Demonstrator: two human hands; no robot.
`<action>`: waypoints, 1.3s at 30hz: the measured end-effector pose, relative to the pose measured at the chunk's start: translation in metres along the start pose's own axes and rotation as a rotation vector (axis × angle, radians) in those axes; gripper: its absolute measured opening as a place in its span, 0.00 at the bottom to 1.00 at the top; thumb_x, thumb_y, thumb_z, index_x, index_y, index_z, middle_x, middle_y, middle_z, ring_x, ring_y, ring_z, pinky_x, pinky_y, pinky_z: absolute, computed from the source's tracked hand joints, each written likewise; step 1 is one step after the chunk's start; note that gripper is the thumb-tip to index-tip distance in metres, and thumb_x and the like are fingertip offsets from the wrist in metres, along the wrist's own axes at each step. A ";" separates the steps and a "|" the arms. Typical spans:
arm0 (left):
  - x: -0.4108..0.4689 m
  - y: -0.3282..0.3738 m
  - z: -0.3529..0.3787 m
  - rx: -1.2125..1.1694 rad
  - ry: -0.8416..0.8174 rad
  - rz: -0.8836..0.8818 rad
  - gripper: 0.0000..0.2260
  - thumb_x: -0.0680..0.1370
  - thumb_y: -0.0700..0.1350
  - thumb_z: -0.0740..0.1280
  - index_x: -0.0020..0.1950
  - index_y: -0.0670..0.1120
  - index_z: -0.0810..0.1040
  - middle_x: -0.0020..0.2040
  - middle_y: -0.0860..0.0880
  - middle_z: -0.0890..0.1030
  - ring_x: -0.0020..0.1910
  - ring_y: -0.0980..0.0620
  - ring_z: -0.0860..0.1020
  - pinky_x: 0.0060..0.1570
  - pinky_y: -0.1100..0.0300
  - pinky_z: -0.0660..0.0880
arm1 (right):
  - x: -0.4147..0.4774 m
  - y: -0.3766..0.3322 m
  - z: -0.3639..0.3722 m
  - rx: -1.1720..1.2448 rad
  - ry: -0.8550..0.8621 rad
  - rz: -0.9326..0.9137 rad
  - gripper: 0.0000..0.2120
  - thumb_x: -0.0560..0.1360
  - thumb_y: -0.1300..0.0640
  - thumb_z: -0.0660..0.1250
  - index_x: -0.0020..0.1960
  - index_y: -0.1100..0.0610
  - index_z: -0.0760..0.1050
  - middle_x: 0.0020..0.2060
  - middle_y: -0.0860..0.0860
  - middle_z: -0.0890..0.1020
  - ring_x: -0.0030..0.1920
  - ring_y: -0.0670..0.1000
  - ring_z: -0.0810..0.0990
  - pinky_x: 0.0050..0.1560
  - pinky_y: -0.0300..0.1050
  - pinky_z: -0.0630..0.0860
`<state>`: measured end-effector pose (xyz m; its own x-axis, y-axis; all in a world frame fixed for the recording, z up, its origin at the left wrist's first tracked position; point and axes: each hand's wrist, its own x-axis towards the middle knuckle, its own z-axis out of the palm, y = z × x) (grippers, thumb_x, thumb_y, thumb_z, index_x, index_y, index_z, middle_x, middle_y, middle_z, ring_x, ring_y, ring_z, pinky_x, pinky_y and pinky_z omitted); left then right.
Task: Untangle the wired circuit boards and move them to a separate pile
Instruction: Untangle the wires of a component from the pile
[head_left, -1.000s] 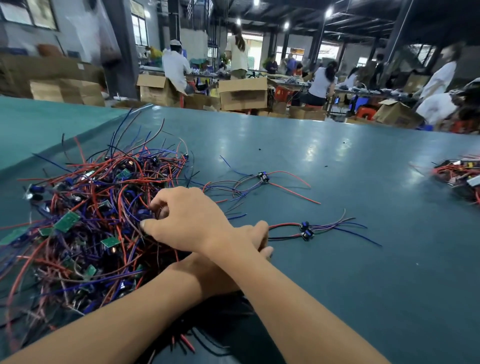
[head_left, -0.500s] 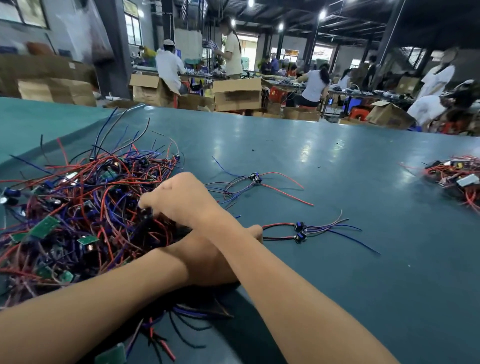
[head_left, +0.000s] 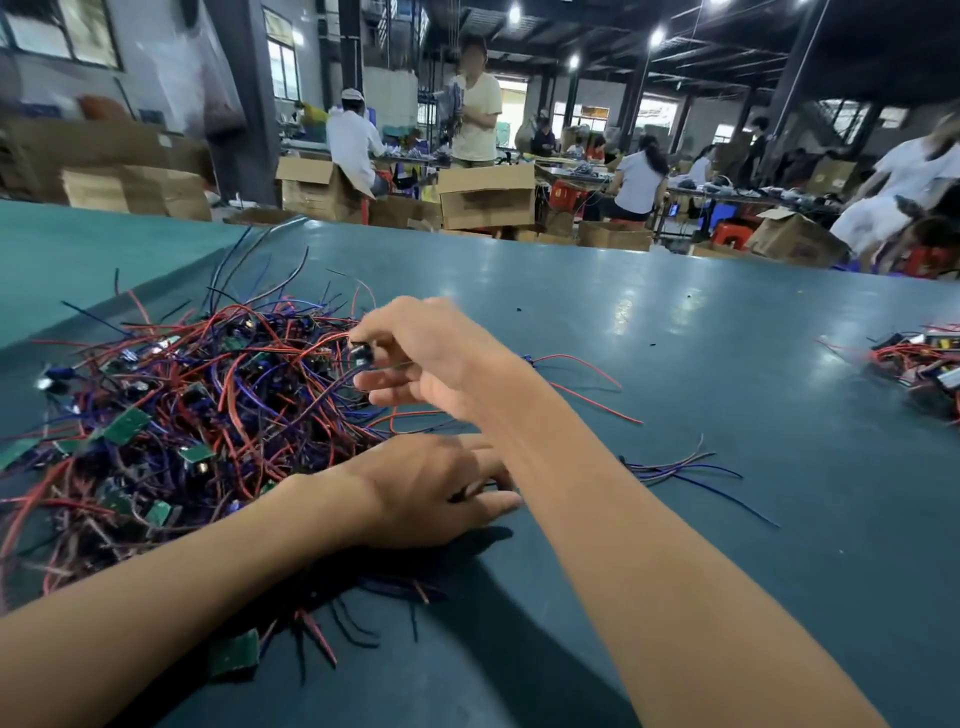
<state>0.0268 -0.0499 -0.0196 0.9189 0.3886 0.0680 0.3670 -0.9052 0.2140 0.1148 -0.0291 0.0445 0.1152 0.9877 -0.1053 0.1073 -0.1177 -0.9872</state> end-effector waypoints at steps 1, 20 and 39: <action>-0.004 0.003 0.000 -0.043 0.043 0.023 0.15 0.83 0.54 0.60 0.60 0.47 0.80 0.55 0.48 0.80 0.56 0.49 0.77 0.61 0.52 0.71 | -0.006 -0.005 -0.006 0.067 -0.019 0.018 0.04 0.77 0.63 0.64 0.43 0.61 0.72 0.26 0.51 0.70 0.30 0.54 0.77 0.33 0.45 0.80; 0.003 0.013 0.005 -1.419 0.562 -0.037 0.18 0.83 0.54 0.60 0.59 0.45 0.84 0.55 0.38 0.85 0.54 0.36 0.83 0.54 0.44 0.81 | -0.097 0.060 -0.049 0.613 0.067 -0.271 0.10 0.72 0.58 0.70 0.50 0.62 0.85 0.42 0.57 0.85 0.33 0.50 0.82 0.36 0.42 0.82; -0.015 -0.012 0.002 -1.299 0.374 -0.049 0.11 0.79 0.45 0.68 0.50 0.39 0.86 0.38 0.44 0.82 0.35 0.49 0.77 0.39 0.61 0.78 | -0.111 0.090 -0.033 0.283 0.098 -0.209 0.06 0.71 0.55 0.72 0.44 0.56 0.84 0.39 0.58 0.84 0.34 0.59 0.84 0.35 0.46 0.81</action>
<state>0.0094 -0.0454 -0.0247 0.7388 0.6266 0.2482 -0.1943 -0.1546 0.9687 0.1444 -0.1524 -0.0285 0.2154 0.9713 0.1006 -0.1373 0.1321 -0.9817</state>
